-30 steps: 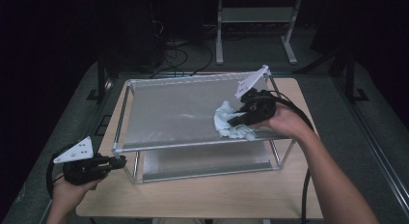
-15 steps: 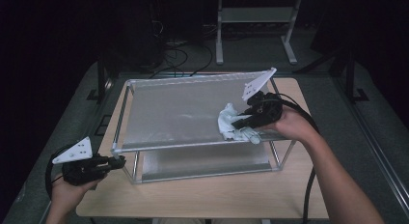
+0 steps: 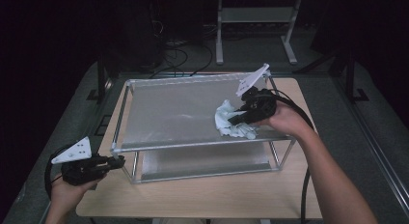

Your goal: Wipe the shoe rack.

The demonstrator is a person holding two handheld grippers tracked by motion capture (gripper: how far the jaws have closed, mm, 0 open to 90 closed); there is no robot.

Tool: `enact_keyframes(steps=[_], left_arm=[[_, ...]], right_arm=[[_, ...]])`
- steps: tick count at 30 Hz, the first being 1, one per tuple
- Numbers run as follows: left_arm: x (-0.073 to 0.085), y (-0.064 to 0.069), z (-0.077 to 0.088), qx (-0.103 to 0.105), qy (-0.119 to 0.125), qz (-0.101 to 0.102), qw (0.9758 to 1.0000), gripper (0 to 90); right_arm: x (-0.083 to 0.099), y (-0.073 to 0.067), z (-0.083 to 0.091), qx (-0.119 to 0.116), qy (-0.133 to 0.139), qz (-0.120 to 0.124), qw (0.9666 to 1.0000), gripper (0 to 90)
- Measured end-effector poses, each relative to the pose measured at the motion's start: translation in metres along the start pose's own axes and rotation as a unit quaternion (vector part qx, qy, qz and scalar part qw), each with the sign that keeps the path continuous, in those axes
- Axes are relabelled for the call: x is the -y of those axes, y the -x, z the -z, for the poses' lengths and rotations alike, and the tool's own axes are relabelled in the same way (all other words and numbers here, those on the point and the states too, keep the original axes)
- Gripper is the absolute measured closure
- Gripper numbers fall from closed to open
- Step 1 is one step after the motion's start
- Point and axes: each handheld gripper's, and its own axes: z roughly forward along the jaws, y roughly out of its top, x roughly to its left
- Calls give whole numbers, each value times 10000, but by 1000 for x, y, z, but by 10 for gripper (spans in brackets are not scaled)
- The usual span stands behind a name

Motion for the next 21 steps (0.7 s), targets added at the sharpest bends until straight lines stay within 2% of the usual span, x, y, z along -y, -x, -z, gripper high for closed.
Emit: enact_keyframes(steps=[4, 6, 7, 10, 16, 18, 21], left_arm=[[0, 0, 1, -16, -19, 8, 10000, 810], [1, 0, 1, -7, 4, 10, 10000, 810], [1, 0, 1, -3, 4, 13, 10000, 810], [1, 0, 1, 3, 0, 20, 10000, 810], [1, 1, 1, -8, -3, 10, 10000, 810], [0, 1, 1, -21, -22, -2, 10000, 810], [0, 1, 0, -14, -14, 10, 10000, 810]], right_arm=[[-22, -6, -17, -109, 9, 225, 9997, 778], [-25, -5, -21, -152, -18, 282, 9995, 778], [-24, -4, -19, -172, 7, 227, 9996, 778], [-7, 3, -5, -42, -44, 96, 9999, 778], [44, 19, 35, 306, 13, -464, 9985, 778], [49, 18, 40, 355, 28, -517, 9980, 778], [40, 15, 33, 328, -7, -385, 9987, 778]])
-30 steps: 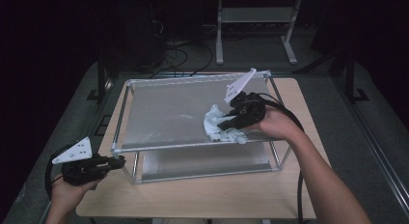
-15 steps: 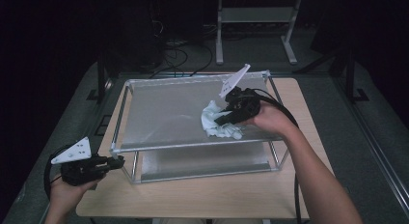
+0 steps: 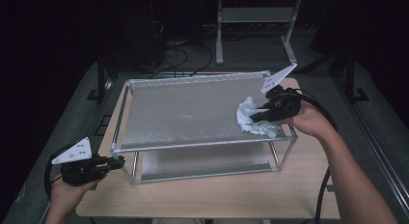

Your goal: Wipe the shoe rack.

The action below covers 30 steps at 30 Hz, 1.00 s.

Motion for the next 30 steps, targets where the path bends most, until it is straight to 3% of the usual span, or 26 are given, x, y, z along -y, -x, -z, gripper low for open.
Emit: enact_keyframes(steps=[5, 7, 16, 18, 25, 27, 30], left_arm=[[0, -1, 0, 17, 11, -1, 10000, 810], [1, -1, 0, 27, 18, -3, 10000, 810], [0, 0, 0, 12, -5, -7, 10000, 810], [-1, 1, -1, -1, 4, -8, 10000, 810], [1, -1, 1, -20, 8, 26, 10000, 810], [1, -1, 2, -29, 20, 29, 10000, 810], [-1, 1, -1, -8, -1, -36, 10000, 810]], right_arm=[[-27, -12, -23, -259, 59, 303, 9992, 778], [-29, -13, -25, -278, 44, 326, 9991, 778], [17, 3, 13, -37, 32, -125, 9999, 778], [20, 2, 15, -17, 45, -172, 9998, 778], [-13, -15, -12, -269, 67, 344, 9990, 777], [-18, -14, -16, -327, 23, 350, 9988, 777], [-26, -14, -21, -229, -21, 330, 9992, 778]])
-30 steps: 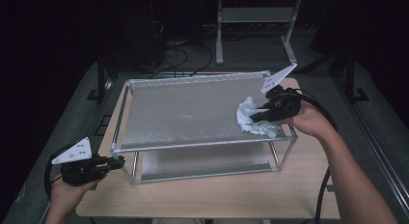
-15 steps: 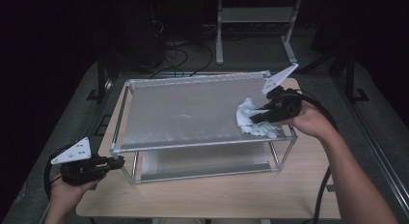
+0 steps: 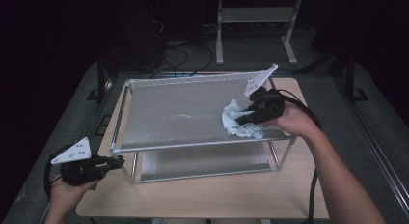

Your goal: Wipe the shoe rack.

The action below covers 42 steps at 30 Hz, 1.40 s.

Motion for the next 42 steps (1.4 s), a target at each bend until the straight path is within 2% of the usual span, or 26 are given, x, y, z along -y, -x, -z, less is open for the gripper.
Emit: enact_keyframes(steps=[6, 9, 12, 15, 21, 24, 28, 34, 39, 42], left_arm=[[-1, 1, -1, 79, -9, -48, 10000, 810], [0, 0, 1, 94, -18, -45, 9999, 810], [1, -1, 1, 126, 8, -28, 9999, 810], [2, -1, 1, 116, 26, -3, 9999, 810], [1, 0, 1, 95, 12, -1, 10000, 810], [1, 0, 1, 94, 21, 0, 10000, 810], [1, 0, 0, 79, 6, -5, 10000, 809], [1, 0, 0, 96, 21, 5, 10000, 809], [1, 0, 0, 98, 44, 12, 9999, 807], [0, 0, -1, 81, 32, 8, 10000, 808]], right_arm=[[-40, -7, -34, -269, 29, 257, 9993, 777], [-44, -2, -35, -289, 19, 242, 9993, 777], [-29, 6, -24, -154, 30, 81, 9998, 777], [-4, 15, -5, 12, 69, -216, 9997, 777], [46, 26, 35, 357, 74, -617, 9974, 777], [61, 27, 47, 426, 62, -748, 9963, 777], [61, 24, 47, 451, 1, -697, 9965, 777], [44, 19, 36, 299, -18, -524, 9982, 777], [51, 17, 40, 300, 94, -582, 9978, 777], [45, 12, 33, 142, 161, -487, 9986, 777]])
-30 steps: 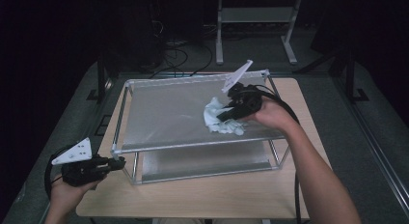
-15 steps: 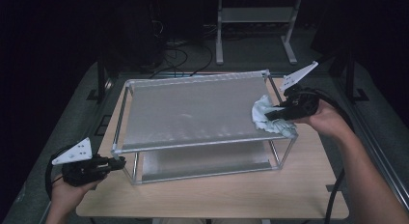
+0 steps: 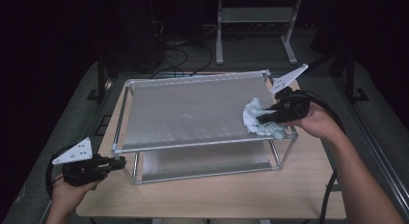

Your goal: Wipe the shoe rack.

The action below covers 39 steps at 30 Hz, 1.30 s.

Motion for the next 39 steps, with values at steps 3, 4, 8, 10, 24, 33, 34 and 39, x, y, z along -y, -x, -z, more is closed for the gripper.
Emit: enact_keyframes(steps=[3, 4, 8, 10, 24, 33, 34, 39], left_arm=[[-1, 1, 0, -17, -18, -11, 10000, 808], [-1, 1, -1, -11, -17, -5, 10000, 807], [0, 1, -1, -6, 8, 4, 10000, 808], [0, 1, 0, -6, 4, 0, 10000, 807], [-5, 5, -7, 52, -21, -44, 10000, 808], [-4, 4, -6, 39, -6, -17, 10000, 808], [-4, 4, -6, 32, -21, -11, 10000, 808], [-3, 3, -4, 9, -1, 33, 10000, 809]], right_arm=[[-18, -12, -15, -215, -23, 285, 9994, 777], [-25, -17, -21, -311, -14, 391, 9988, 777], [-52, -40, -46, -730, 78, 783, 9942, 777], [-64, -51, -55, -859, 77, 964, 9916, 776], [-82, -75, -69, -1167, 189, 1267, 9849, 776], [-95, -83, -78, -1262, 158, 1358, 9825, 776], [-101, -87, -81, -1296, 177, 1431, 9810, 776], [-116, -100, -92, -1468, 182, 1634, 9754, 775]])
